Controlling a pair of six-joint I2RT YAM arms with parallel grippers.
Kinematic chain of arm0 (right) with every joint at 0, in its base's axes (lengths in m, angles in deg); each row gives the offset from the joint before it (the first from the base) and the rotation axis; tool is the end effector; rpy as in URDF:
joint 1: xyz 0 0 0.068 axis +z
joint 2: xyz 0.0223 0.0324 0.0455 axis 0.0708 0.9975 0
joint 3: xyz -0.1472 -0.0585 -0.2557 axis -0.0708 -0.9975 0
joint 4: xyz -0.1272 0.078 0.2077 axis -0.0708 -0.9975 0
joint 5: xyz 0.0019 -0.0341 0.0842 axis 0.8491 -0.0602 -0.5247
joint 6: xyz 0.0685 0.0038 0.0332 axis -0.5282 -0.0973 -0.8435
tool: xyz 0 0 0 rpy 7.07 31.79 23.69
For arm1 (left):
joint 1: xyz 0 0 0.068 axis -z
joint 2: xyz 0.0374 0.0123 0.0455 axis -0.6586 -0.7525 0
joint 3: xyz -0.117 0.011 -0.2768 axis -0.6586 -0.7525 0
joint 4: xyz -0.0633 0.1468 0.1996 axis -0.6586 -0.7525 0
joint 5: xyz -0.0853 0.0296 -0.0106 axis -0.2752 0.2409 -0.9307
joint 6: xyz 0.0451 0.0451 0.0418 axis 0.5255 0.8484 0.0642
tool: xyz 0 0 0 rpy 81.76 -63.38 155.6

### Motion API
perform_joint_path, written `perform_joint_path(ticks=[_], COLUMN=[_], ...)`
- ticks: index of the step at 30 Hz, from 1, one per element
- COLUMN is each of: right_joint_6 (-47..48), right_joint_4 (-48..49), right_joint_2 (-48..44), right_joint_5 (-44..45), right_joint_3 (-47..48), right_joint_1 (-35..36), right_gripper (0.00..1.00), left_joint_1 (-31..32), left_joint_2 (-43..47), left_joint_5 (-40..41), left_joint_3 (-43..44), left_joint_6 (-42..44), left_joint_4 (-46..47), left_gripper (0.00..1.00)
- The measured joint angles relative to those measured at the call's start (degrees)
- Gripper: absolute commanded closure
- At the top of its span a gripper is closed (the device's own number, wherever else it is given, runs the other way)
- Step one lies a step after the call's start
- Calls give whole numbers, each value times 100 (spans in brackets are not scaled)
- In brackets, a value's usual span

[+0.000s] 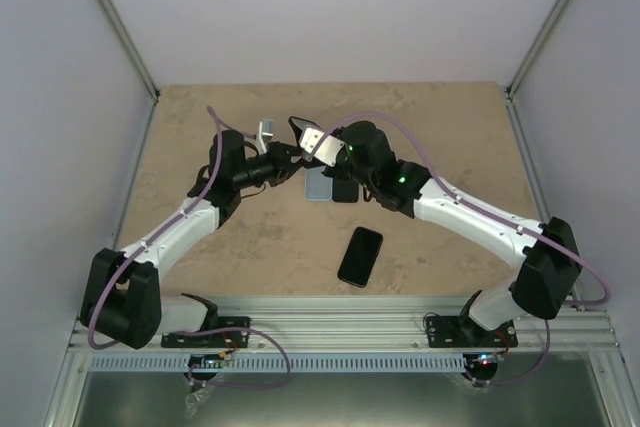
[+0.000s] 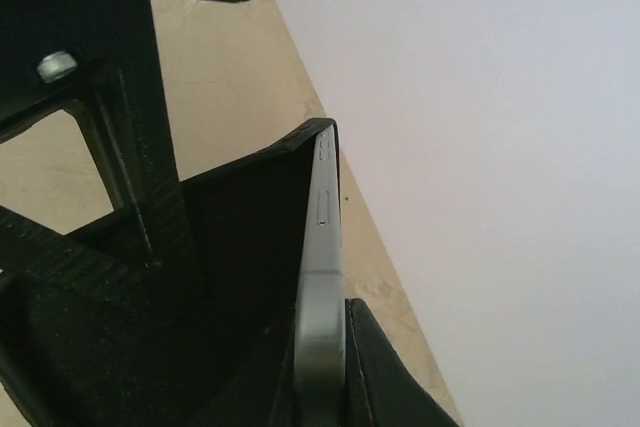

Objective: Take the phone out of the phone case
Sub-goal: Remove the phone case from the phone, then place the phone at the center of the board.

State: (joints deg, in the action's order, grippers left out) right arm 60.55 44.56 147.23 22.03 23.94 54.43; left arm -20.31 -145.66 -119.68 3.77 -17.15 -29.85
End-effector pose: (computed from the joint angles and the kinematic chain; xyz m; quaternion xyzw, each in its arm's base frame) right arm 0.2519 0.2792 0.3549 -0.5114 0.6382 -0.0356 0.5744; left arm 0.2653 -0.1455 0.2996 -0.0788 0.7626 -0.5925 0.2476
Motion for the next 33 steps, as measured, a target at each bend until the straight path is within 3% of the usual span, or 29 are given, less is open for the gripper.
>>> perform_joint_path(ticks=[13,22,28,33], right_joint_6=[-739,-933,-916,-540], right_joint_4=[-1025,-1333,-1329,-1093], right_joint_2=[-243,-673,-1095,-1565], right_joint_5=[-553,-765,-815,-765], right_joint_3=[925,905,363,-763], right_joint_1=[-225,-595,-852,-1082], right_gripper=[99,99,99,100], left_joint_1=[-81,-210,-232,-269], left_joint_2=[57,57,57,57], left_joint_5=[501,765,841,894], left_joint_3=[2,9,22,70], left_joint_6=[850,1137,1244,1287], left_joint_4=[-828,-1106,-1228,-1257], left_gripper=[100,100,100,100])
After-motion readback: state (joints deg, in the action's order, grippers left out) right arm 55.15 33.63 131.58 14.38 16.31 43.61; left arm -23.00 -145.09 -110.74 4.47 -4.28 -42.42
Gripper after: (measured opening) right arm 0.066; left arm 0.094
